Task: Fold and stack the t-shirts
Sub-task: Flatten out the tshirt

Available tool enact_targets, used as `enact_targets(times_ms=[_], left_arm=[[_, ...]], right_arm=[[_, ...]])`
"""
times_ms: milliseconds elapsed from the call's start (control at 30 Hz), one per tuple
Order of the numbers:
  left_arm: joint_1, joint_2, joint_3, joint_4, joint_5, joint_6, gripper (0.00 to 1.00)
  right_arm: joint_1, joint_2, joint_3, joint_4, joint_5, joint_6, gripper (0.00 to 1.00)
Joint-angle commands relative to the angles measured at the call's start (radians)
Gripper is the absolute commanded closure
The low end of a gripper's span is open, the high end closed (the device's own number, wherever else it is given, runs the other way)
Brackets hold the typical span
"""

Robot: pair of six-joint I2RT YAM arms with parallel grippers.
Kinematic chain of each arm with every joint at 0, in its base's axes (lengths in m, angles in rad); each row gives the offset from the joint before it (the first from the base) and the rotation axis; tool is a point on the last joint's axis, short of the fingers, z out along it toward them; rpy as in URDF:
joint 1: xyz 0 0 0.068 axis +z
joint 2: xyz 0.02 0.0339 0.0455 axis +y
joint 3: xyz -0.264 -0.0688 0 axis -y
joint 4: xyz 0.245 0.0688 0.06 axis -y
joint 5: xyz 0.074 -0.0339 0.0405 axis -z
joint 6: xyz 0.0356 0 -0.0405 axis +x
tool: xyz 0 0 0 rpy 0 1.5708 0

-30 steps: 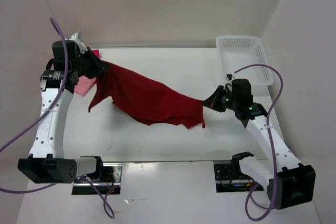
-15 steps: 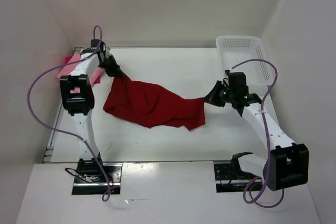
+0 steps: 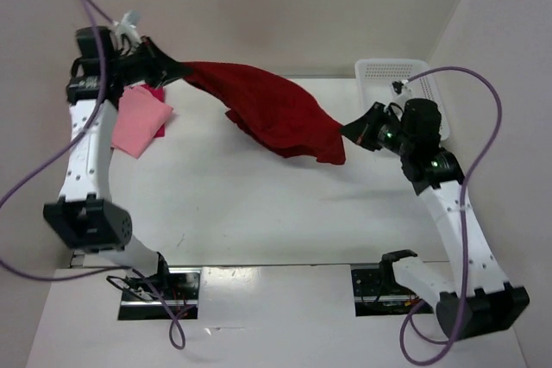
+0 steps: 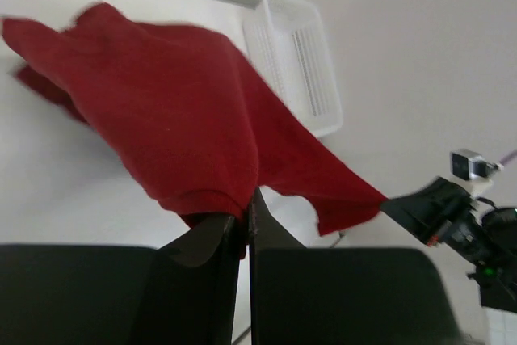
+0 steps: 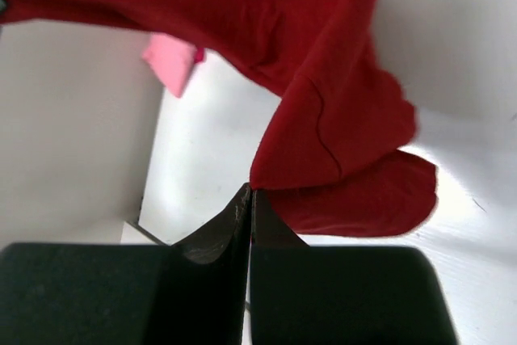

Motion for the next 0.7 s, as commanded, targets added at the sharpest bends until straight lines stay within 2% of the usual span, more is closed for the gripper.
enact_targets(times_ms=[0, 133, 200, 267, 300, 400, 500, 667], left_arm=[[0.063, -0.11, -0.187, 0.044, 0.089, 0.021, 0.9], [0.098, -0.147, -0.437, 0.031, 0.081, 0.105, 0.89], [0.098, -0.106, -0.471, -0.022, -0.048, 0.181, 0.89], [0.098, -0.069, -0.482, -0.013, -0.08, 0.202, 0.89], [0.098, -0.002, -0.482, -0.013, -0.08, 0.218, 0.89], [0.098, 0.118, -0.409, -0.041, -0.12, 0.251, 0.89], [0.078, 0.294, -0.283, -0.021, -0.177, 0.251, 0.89], [0.023, 0.497, -0.119, -0.042, -0.279, 0.223, 0.87]], right_arm=[[-0.009, -0.113, 0.028, -0.11, -0.035, -0.045, 1.0], [0.005, -0.17, -0.117, -0.11, 0.005, -0.045, 1.0], [0.005, -0.159, -0.163, -0.101, 0.014, -0.045, 1.0], [-0.007, -0.15, -0.176, -0.101, 0.054, -0.056, 1.0], [-0.02, -0.141, -0.176, -0.101, 0.081, -0.056, 1.0], [-0.02, -0.09, -0.176, -0.087, 0.12, -0.077, 1.0], [-0.02, 0.038, -0.225, -0.015, 0.083, -0.077, 1.0], [-0.029, 0.222, -0.191, 0.071, 0.072, -0.077, 1.0]])
